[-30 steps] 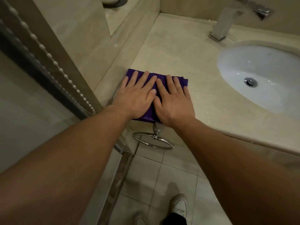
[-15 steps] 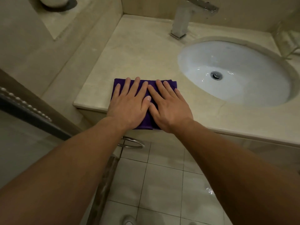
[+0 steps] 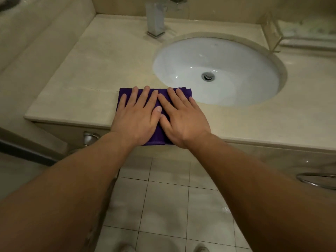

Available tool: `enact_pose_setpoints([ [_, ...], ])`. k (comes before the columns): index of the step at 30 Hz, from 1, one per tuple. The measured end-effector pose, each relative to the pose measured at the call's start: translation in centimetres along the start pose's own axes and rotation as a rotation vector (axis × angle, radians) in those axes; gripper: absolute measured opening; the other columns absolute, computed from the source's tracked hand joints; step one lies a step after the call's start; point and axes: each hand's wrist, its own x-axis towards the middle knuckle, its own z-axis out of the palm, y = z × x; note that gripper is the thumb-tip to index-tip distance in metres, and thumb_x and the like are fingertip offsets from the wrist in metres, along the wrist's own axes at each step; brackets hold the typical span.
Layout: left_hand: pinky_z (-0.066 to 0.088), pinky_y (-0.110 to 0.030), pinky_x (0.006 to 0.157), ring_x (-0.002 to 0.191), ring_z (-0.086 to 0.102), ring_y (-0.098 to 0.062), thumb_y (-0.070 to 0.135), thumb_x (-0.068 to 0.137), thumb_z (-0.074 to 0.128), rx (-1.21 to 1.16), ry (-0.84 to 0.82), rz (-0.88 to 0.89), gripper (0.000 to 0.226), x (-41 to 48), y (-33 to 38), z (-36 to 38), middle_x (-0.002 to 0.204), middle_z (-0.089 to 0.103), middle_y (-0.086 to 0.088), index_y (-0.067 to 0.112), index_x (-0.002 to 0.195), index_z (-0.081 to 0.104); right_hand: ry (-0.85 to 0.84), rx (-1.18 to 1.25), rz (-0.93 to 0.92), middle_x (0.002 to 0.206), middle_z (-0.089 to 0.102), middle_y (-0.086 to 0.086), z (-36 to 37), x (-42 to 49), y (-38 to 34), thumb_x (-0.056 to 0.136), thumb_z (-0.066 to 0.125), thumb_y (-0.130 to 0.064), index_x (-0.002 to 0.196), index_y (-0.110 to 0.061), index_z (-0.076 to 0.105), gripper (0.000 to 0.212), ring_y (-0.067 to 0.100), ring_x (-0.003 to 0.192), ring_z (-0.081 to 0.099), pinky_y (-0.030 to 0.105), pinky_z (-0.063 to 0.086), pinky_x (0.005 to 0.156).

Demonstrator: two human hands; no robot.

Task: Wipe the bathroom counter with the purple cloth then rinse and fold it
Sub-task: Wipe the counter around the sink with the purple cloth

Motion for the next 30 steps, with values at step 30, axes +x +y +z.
enact_pose_setpoints([
  [30, 0.025, -0.044, 0.115, 0.129, 0.043, -0.022, 0.054, 0.094, 0.015, -0.005, 0.104, 0.166, 0.062, 3.3, 17.6, -0.1, 0.139, 0.052, 0.002, 0.027, 0.141, 0.045, 0.064, -0.069, 0.11, 0.165, 0.02, -0.002, -4.6, -9.6, 15.7, 0.1, 0.018, -0.055, 0.156, -0.033, 0.023, 0.061, 0.018, 0.152, 0.014, 0.042, 0.012, 0.123],
])
